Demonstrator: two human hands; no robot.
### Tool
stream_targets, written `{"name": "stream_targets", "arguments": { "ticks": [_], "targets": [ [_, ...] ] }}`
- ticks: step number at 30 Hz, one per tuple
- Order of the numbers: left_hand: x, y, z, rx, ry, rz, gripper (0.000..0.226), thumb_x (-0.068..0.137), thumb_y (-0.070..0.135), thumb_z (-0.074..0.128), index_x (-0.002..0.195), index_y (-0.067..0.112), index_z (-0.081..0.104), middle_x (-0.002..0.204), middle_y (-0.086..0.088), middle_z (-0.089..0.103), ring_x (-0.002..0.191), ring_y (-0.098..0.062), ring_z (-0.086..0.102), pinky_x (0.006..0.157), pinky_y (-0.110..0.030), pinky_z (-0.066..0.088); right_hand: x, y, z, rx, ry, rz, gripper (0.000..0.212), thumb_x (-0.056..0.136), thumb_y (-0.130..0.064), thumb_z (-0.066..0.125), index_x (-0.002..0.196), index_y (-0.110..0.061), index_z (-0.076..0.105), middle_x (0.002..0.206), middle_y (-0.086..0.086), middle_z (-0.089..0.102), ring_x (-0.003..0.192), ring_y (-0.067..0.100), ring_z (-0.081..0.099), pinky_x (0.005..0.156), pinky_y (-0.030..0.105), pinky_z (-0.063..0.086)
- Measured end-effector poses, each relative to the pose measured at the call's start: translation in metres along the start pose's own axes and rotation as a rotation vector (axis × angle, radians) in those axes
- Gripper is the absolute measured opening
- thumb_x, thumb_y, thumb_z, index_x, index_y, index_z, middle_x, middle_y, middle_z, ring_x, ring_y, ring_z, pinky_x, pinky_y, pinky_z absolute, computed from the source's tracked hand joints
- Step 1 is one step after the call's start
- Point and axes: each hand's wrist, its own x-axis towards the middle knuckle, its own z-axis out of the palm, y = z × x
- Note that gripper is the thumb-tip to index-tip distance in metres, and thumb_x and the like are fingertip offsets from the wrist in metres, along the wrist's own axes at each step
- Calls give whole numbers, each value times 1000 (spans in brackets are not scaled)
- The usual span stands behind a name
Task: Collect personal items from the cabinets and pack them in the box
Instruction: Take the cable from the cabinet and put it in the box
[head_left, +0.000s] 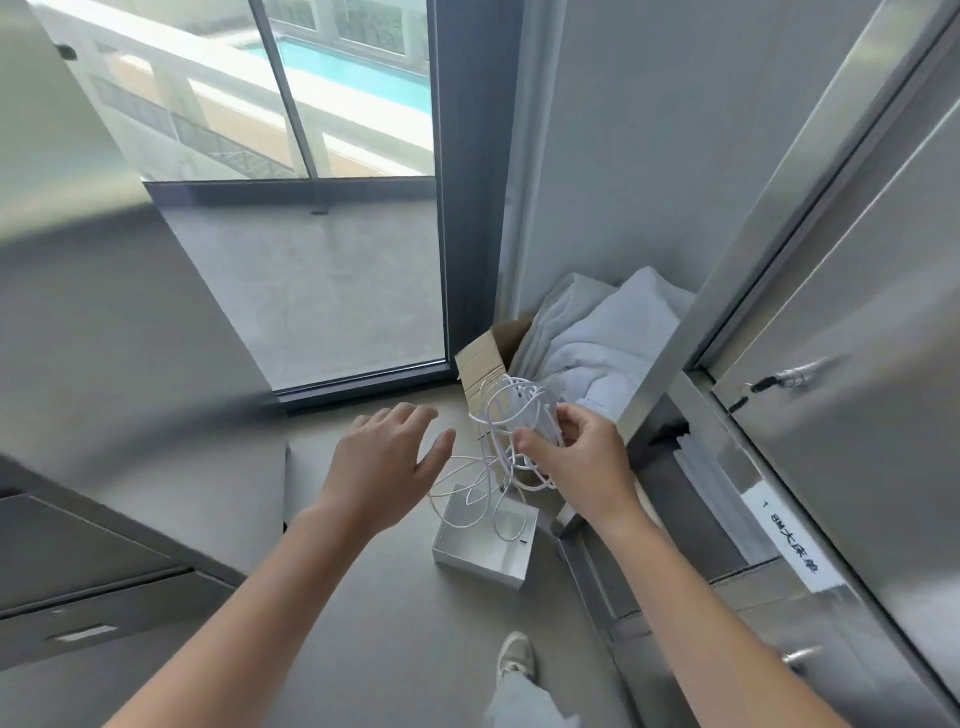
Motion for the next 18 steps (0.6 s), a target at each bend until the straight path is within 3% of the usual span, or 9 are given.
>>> {"name": "stream_targets", "arguments": {
  "ticks": [5, 9, 18],
  "targets": [
    [51, -4, 24, 16, -49, -72, 57, 94, 59, 24, 119, 23, 61, 118, 6, 66, 107, -22, 62, 89, -36, 43, 72, 23, 9, 33, -72, 34, 33, 70, -54, 77, 85, -25, 71, 76, -5, 75, 74, 21, 72, 71, 52, 61],
    [82, -11, 40, 5, -53, -128, 50, 95, 54, 33, 118, 21, 63, 115, 5, 68, 101, -25, 63, 87, -36, 43, 119, 43, 22, 40, -126, 29, 36, 70, -53, 77, 85, -21, 71, 76, -1, 75, 75, 27, 72, 70, 53, 60],
    [129, -44, 87, -20, -192, -132, 47, 99, 55, 31, 121, 24, 58, 119, 7, 65, 105, -22, 62, 89, -36, 44, 163, 93, 52, 9, -136, 142, 38, 71, -51, 79, 84, -17, 70, 77, 3, 74, 76, 33, 70, 70, 56, 58]
  ]
}}
